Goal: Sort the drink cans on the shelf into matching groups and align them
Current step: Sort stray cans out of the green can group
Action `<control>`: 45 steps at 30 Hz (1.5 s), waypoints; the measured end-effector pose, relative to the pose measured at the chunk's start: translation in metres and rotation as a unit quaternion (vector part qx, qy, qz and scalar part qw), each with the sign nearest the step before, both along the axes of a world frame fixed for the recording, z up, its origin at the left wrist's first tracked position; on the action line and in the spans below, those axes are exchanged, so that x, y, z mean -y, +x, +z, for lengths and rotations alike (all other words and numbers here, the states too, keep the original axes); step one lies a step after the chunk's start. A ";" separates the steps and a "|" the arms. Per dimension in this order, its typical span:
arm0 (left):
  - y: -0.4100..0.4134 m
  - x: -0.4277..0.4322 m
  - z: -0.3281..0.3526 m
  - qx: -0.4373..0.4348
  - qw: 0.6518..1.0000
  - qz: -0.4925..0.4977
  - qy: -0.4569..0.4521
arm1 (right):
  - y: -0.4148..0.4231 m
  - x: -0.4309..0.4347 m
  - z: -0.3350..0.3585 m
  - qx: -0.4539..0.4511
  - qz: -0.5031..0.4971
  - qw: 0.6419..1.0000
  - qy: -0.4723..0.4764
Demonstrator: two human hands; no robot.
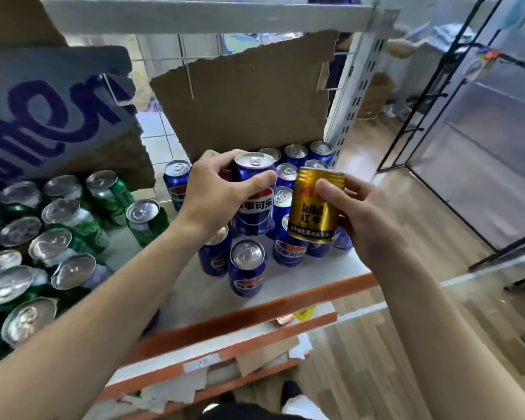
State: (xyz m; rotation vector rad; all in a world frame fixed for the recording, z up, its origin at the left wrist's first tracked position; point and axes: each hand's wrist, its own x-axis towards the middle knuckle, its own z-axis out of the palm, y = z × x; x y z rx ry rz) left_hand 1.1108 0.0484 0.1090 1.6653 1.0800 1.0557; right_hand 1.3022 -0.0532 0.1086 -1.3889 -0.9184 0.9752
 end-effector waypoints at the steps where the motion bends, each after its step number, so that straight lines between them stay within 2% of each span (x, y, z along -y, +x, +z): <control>1: 0.002 -0.001 -0.003 -0.010 1.000 0.017 0.006 | 0.004 -0.003 0.000 0.001 0.014 1.000 0.000; 8: 0.010 0.002 -0.022 -0.051 0.996 0.069 0.022 | 0.030 -0.026 -0.009 -0.016 0.064 0.998 0.024; 16: 0.014 0.007 -0.041 -0.208 0.973 0.094 0.029 | 0.046 -0.043 -0.018 -0.026 0.111 0.993 0.020; 20: 0.020 0.011 -0.041 -0.260 0.962 0.080 0.029 | 0.049 -0.049 -0.022 -0.031 0.131 0.991 0.010; 28: 0.025 0.014 -0.047 -0.435 0.897 0.041 0.063 | 0.055 -0.049 -0.027 -0.019 0.151 0.988 0.005; 35: 0.019 0.020 -0.050 -0.456 0.887 0.057 0.038 | 0.055 -0.046 -0.029 -0.013 0.183 0.983 0.000; 39: 0.010 0.025 -0.051 -0.414 0.908 0.065 0.025 | 0.048 -0.050 -0.026 -0.011 0.207 0.978 0.007; 45: -0.021 0.047 -0.041 -0.395 0.904 0.146 0.070 | 0.022 -0.052 -0.013 -0.020 0.254 0.966 0.033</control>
